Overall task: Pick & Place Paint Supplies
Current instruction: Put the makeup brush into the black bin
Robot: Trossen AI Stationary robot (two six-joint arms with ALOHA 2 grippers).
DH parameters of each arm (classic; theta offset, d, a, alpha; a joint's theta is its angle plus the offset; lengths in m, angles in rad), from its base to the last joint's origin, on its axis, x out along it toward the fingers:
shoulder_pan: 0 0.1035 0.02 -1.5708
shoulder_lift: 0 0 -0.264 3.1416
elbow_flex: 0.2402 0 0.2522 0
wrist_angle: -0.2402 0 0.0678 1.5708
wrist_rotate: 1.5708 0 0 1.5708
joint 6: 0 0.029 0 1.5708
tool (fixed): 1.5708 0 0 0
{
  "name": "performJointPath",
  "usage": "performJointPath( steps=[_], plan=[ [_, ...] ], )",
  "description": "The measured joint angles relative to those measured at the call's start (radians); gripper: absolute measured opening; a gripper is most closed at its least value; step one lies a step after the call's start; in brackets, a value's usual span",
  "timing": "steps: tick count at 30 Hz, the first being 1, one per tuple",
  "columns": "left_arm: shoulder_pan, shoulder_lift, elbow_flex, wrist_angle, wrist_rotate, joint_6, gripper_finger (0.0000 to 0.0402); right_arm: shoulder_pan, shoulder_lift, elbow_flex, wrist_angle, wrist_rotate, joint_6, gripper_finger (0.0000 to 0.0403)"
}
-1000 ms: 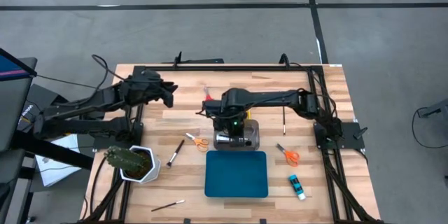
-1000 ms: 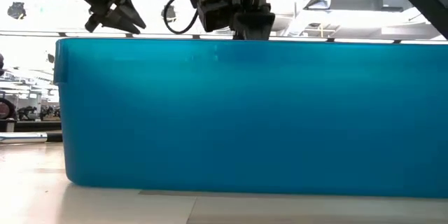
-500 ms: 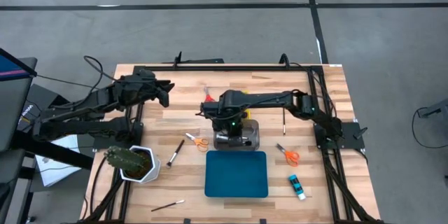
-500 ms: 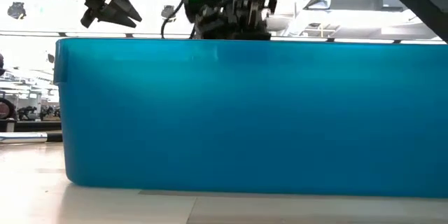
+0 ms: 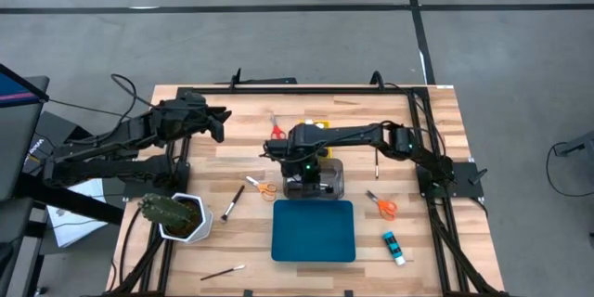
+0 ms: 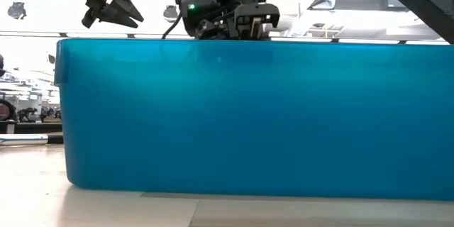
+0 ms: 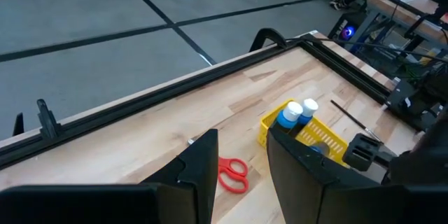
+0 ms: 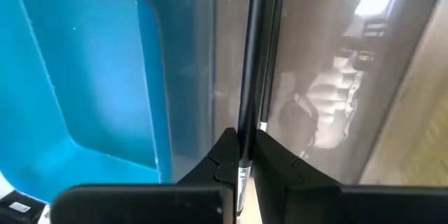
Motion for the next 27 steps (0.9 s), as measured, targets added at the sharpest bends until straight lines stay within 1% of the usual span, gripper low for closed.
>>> performJointPath(
  steps=[9,22,24,27],
  plan=[
    [0.0,0.0,0.0,0.0,0.0,0.017,0.0117,0.004,-0.011,-0.138,0.047,0.0,-0.003,0.0016],
    [0.0,0.0,0.0,0.0,-0.002,0.019,0.0117,0.0,-0.011,-0.14,0.088,-0.005,-0.004,0.0017],
    [0.0,0.0,0.0,0.0,-0.003,0.019,0.0117,-0.001,-0.011,-0.14,0.086,-0.006,-0.004,0.0032],
    [0.0,0.0,0.0,0.0,-0.003,0.019,0.0117,-0.001,-0.011,-0.14,0.086,-0.008,-0.004,0.0067]
  ],
)
